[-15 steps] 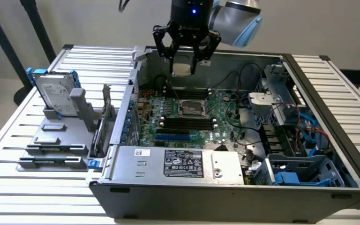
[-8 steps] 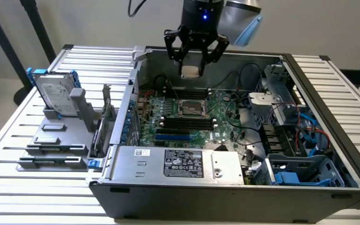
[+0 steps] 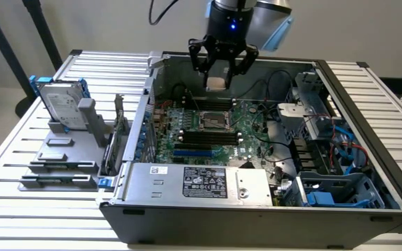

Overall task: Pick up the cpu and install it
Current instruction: 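Pick up the cpu and move it towards the insertion slot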

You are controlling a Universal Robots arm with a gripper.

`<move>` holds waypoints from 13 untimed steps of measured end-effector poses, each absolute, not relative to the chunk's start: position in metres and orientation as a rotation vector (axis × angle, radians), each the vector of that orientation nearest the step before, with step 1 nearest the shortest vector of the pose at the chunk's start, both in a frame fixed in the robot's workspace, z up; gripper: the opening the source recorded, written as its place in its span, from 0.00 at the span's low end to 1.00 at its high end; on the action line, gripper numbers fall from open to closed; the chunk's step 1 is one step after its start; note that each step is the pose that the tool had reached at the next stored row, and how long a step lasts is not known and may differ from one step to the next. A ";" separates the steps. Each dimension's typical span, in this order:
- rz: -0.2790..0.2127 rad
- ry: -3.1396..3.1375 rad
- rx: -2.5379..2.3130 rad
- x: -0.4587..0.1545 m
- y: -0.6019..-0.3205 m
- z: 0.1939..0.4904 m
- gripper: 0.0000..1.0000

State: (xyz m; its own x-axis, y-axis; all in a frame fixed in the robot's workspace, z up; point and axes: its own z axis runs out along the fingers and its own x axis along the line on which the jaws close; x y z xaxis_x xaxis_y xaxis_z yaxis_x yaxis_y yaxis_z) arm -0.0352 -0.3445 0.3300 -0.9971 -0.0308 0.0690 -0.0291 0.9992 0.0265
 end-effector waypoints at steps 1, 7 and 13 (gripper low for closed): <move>-0.039 -3.072 0.037 -0.035 -0.344 0.328 0.55; -0.042 -3.071 -0.032 -0.032 -0.344 0.317 0.55; -0.042 -3.071 -0.044 -0.022 -0.339 0.306 0.55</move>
